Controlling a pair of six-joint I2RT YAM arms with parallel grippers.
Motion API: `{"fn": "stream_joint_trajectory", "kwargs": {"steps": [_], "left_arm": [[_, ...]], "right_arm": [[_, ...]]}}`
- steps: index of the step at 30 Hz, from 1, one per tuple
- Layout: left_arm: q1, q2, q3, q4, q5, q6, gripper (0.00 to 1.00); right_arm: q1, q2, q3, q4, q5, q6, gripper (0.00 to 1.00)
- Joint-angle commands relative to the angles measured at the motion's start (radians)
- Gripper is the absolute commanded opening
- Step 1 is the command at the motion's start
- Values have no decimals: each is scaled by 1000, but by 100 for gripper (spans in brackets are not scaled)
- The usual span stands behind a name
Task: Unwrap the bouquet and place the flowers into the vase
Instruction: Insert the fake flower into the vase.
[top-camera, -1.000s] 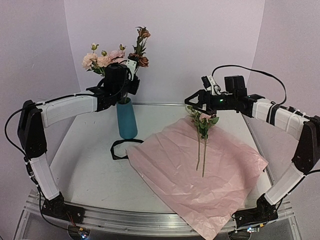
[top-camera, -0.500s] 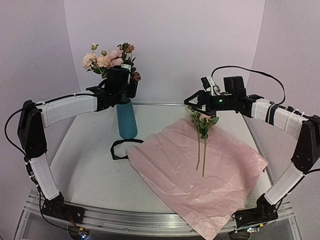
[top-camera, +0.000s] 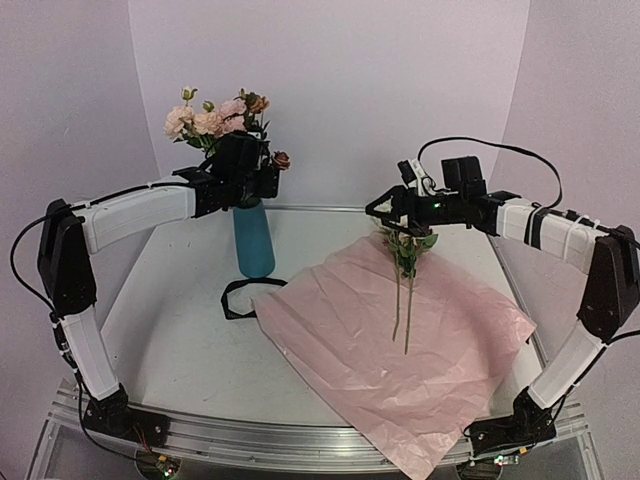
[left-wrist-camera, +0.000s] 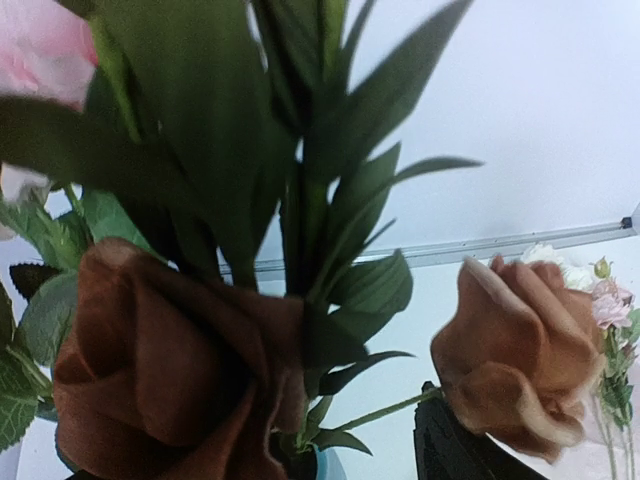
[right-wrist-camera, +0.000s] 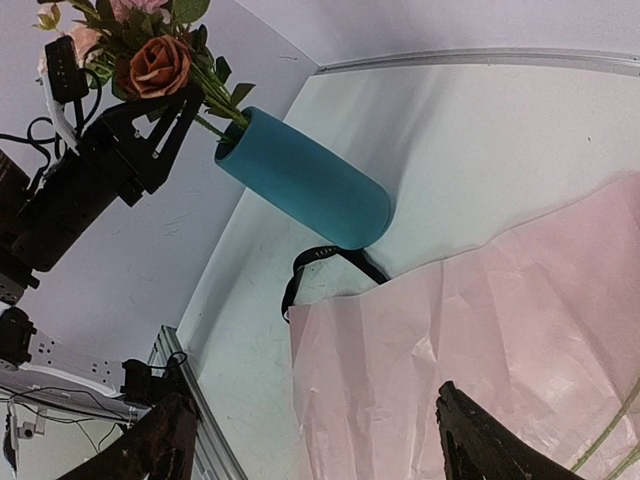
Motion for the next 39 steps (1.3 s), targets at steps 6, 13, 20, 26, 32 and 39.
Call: {"fn": "stream_joint_trajectory", "kwargs": {"steps": [6,13,20,26,32,39], "left_arm": [[4,24,108,-76,53,-68,91],[4,-52,74,-80,144,-83,99],[4,-175,-46,-98,173,-128,99],[4,-245,-125,-148,151,-158,100],[4,-301,-178,-156,157,-198,99],[4,-380,-214,-166,211,-224,99]], "right_arm": [[-4,-2,42,3,-32,-7,84],[-4,5,46,2,-41,-8,85],[-4,18,54,2,-52,-7,86],[-4,35,63,0,-55,-8,86],[-5,53,82,-10,-52,-5,86],[-16,63,102,-34,-12,-8,86]]}}
